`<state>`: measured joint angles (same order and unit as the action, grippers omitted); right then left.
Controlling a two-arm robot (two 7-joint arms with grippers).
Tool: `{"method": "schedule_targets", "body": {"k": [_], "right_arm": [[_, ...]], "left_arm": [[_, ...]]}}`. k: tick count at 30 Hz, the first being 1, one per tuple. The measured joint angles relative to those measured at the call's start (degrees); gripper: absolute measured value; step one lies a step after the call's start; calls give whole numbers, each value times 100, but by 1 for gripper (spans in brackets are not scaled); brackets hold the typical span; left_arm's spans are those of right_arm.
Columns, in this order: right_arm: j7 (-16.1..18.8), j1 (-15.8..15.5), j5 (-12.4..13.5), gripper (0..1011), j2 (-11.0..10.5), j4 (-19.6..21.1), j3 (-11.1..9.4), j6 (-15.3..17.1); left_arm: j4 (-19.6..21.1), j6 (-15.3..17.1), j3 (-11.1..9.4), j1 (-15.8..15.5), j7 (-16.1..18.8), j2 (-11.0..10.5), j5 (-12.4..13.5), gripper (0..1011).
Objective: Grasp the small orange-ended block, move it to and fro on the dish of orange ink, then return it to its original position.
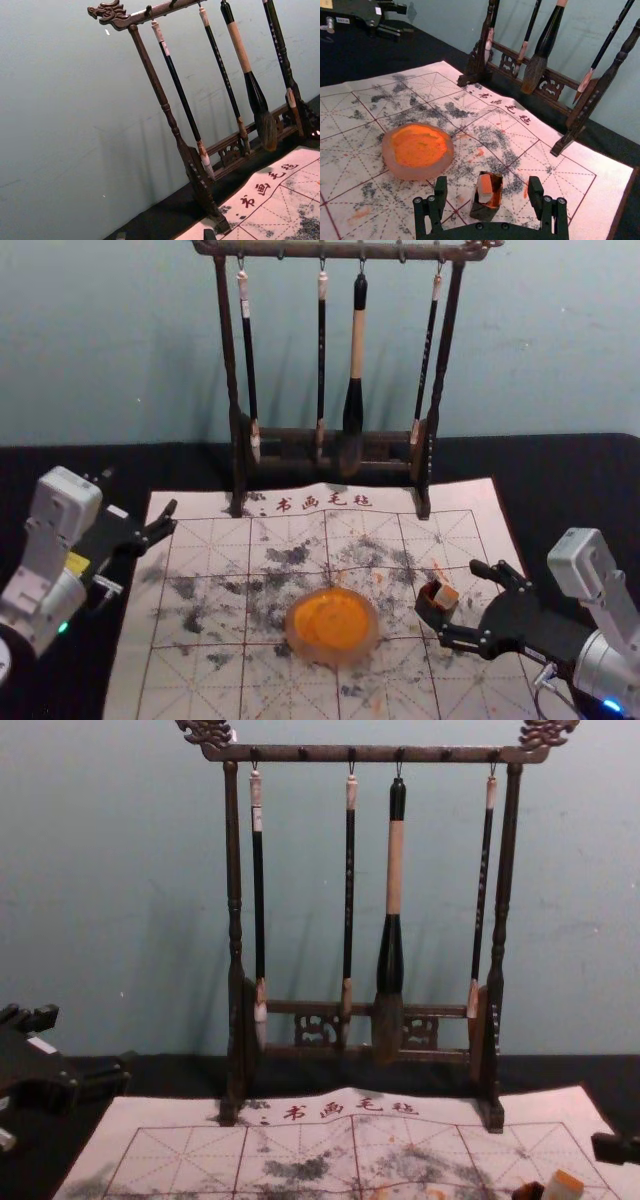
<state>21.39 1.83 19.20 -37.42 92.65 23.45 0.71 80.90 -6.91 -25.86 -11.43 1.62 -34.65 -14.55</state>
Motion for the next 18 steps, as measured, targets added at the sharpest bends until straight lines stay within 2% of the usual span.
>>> {"method": "schedule_targets", "body": {"k": [14,18], "right_arm": [[71,87,-194,1000,253,-219,-98,42],[71,86,-193,1000,245,-219,-96,43]], "left_arm": [[0,0,0,0,0,0,0,1001],[0,0,0,0,0,0,0,1001]]}}
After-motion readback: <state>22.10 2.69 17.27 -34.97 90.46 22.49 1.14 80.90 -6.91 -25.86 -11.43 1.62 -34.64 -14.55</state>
